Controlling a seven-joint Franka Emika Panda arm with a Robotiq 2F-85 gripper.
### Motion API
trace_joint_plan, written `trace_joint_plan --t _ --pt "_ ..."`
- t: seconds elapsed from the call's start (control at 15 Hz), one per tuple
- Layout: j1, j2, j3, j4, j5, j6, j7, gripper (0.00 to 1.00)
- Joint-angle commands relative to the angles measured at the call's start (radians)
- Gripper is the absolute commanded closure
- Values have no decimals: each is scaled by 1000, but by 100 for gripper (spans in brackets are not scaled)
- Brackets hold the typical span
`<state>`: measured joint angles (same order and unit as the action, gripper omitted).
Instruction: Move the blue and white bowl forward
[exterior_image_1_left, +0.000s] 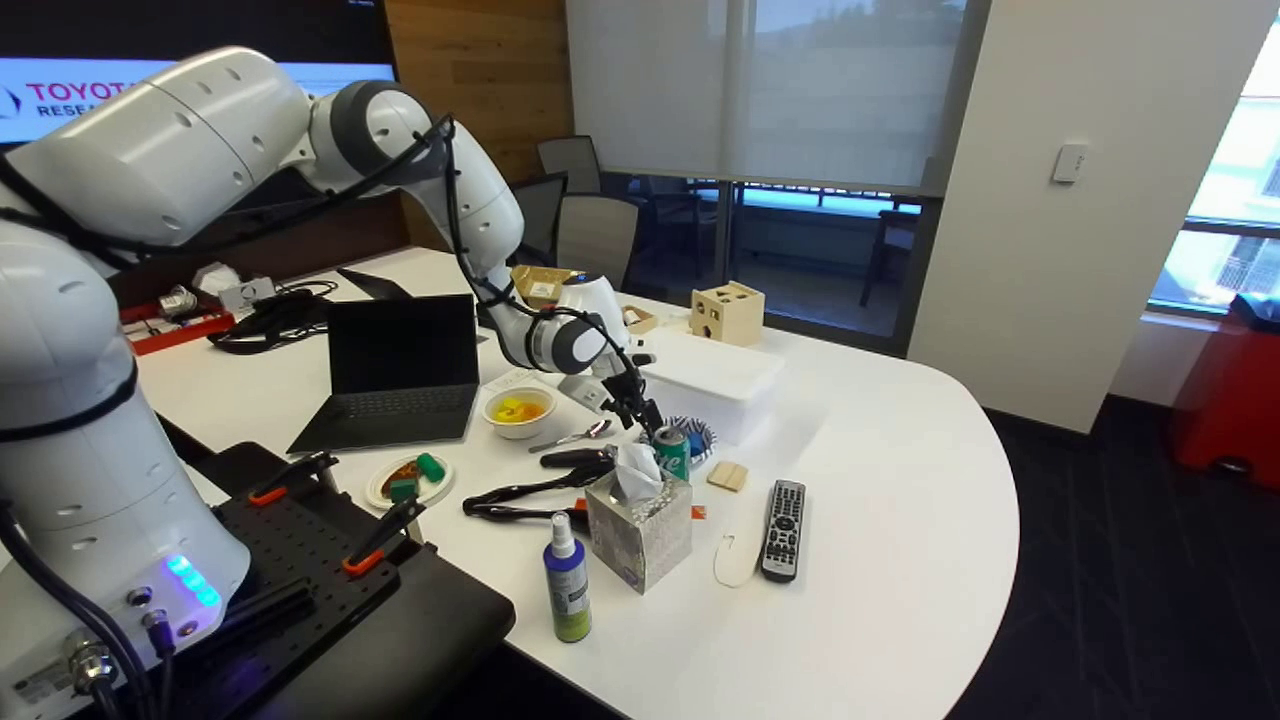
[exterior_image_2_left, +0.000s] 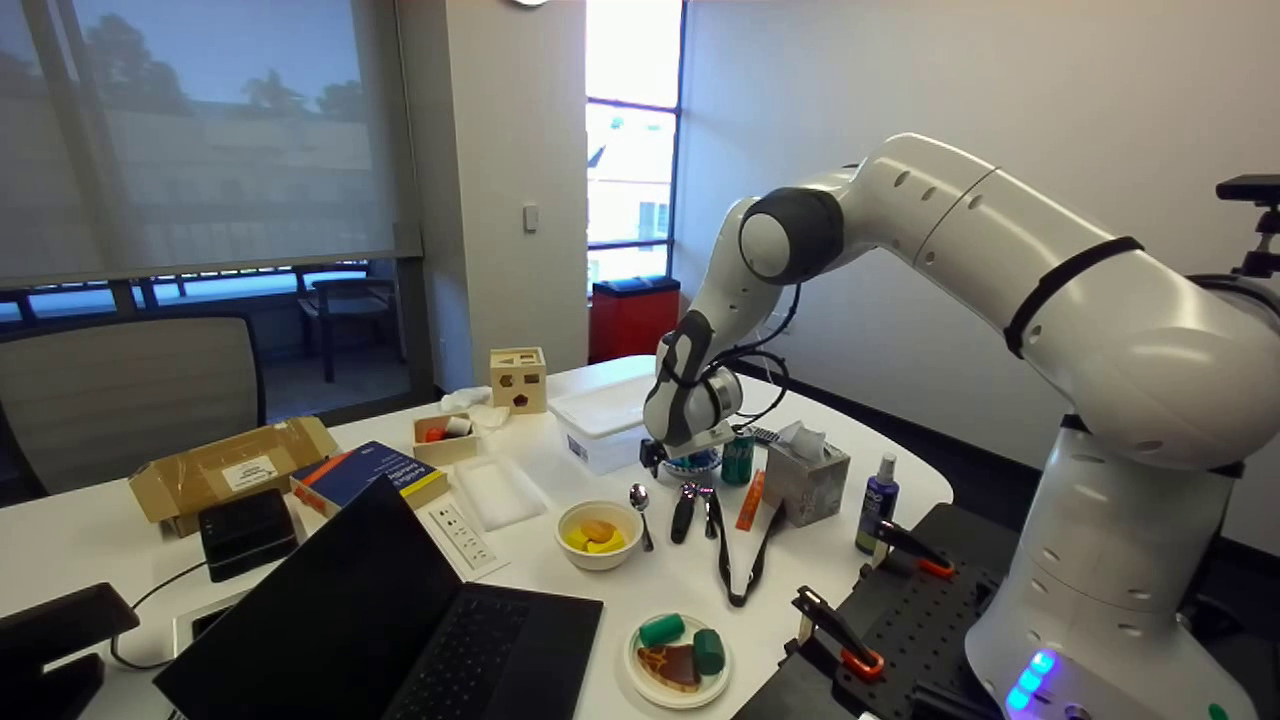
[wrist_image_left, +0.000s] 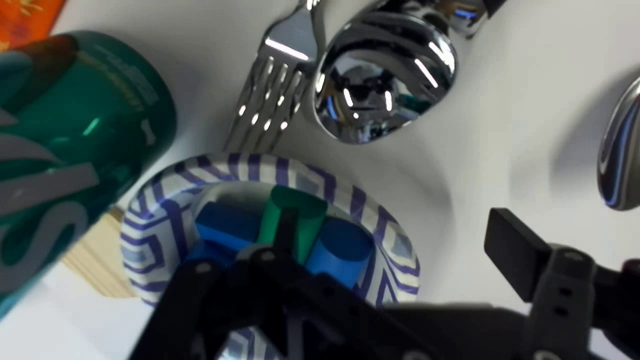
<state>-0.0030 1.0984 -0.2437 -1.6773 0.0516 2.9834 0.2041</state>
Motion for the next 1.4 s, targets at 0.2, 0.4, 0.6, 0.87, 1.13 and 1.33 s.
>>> trace_joint_plan --t 0.2,0.4,0.6,0.87,1.13,1.33 --pt "-27 19 17 49 16 -15 0 56" --pt "-25 13 19 52 14 -16 -2 78" --pt "-27 11 25 51 15 -14 -4 98" --pt "-27 1 28 41 15 -3 -5 99" --pt "-14 -21 19 21 14 5 0 97" --pt "10 -50 6 3 12 0 9 97"
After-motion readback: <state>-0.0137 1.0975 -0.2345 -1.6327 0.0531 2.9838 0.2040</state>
